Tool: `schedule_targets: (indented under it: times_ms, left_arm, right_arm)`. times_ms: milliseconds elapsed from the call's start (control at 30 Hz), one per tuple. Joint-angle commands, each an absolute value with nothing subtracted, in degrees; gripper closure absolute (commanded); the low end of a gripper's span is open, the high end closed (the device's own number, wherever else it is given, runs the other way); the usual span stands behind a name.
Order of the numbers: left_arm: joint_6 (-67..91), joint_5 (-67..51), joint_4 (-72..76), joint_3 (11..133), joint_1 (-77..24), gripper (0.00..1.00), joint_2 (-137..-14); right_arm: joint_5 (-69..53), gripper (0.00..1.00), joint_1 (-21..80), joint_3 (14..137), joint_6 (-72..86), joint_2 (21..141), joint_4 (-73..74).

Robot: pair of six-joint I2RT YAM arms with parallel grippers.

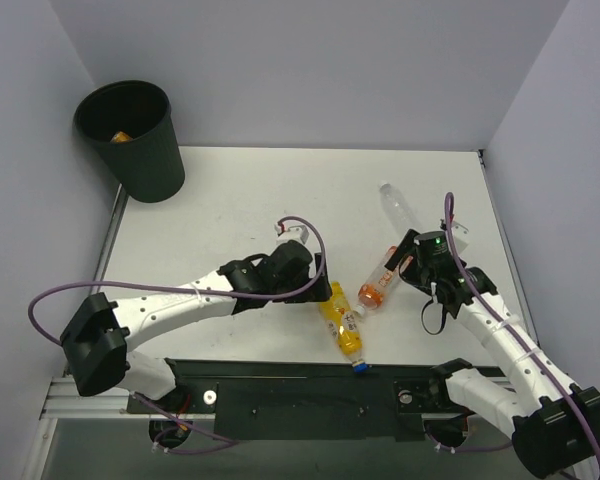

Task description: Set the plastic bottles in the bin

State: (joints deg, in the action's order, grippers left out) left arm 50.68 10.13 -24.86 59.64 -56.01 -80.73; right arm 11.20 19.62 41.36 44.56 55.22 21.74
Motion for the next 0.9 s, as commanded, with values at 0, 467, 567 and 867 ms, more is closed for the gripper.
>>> schedule_targets:
  times_ms: [0,467,567,867]
  left_arm:
    - [56.9,13.4,-18.8,58.4,-58.8,0.03,-84.4]
    - [56.8,18.1,-17.3,66.5,-61.9,0.03,-100.5]
    - [56.2,18.6,-17.4,67.8,-61.9,0.03,-102.6]
    - [55.4,21.5,-19.9,72.7,-61.6,0.14,-104.9]
  right_arm:
    - [14.9,0.0,19.8,41.3,44.7,52.8,23.3]
    - [16.3,0.0,19.8,47.4,42.0,54.9,25.1]
    - [16.1,0.0,19.9,46.8,42.2,55.3,24.9]
    - [15.3,0.0,20.0,46.5,42.0,56.8,23.9]
